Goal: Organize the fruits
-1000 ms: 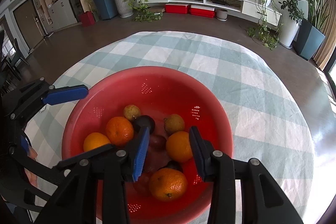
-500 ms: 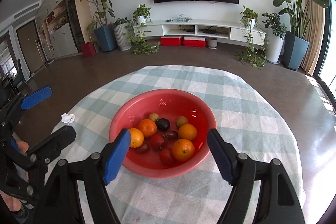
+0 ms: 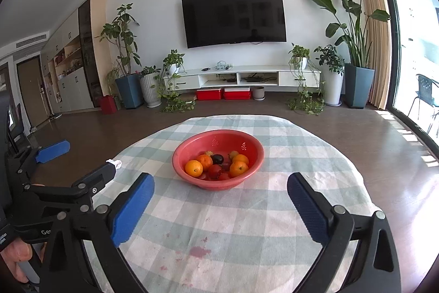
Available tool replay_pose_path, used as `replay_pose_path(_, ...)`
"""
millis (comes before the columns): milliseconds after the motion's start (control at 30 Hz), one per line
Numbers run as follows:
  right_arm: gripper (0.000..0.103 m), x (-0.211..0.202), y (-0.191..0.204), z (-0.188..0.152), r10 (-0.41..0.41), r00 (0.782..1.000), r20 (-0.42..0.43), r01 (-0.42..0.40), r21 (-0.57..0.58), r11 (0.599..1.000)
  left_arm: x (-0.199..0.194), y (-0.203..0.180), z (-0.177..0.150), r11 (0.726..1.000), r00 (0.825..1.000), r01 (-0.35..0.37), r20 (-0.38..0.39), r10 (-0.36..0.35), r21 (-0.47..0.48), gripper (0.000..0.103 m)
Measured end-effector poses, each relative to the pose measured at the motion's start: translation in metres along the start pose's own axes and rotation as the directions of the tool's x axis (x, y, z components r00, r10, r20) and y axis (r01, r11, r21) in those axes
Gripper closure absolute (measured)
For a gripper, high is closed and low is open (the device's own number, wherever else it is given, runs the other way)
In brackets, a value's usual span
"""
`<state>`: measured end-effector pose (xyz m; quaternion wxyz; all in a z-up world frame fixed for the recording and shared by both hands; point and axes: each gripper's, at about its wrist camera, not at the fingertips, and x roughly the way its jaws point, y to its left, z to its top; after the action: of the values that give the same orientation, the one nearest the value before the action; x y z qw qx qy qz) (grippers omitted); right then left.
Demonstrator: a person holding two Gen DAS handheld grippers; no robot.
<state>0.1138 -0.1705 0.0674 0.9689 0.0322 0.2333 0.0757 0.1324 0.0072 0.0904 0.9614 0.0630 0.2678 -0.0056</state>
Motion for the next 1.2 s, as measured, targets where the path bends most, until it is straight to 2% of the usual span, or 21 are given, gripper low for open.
replay_pose_path(167,0.0,-0.019,0.005,-0.021,-0.09,0.996,0.009,0.09,-0.018,0.996,-0.007,-0.003,-0.016,0.999,0.999,0.015,-0.047,-0.017,-0.035,0.0)
replay_pose_path(333,0.0,-0.021,-0.003,-0.039,-0.142,0.988,-0.06,0.143,0.018,0.989,-0.008,-0.004,-0.026,0.997,0.996,0.041,-0.072,-0.046,-0.065,0.0)
replay_pose_path(633,0.0,-0.026,-0.012,-0.061,-0.149,0.983,-0.109,0.155,0.046,0.987,-0.011,-0.004,-0.035,0.996,0.994,0.052,-0.089,-0.058,-0.076,0.0)
replay_pose_path(1200,0.0,-0.03,-0.008,-0.076,-0.142,0.981,-0.131,0.148,0.04,0.988,-0.015,-0.006,-0.045,0.996,0.993,0.051,-0.104,-0.058,-0.073,0.0)
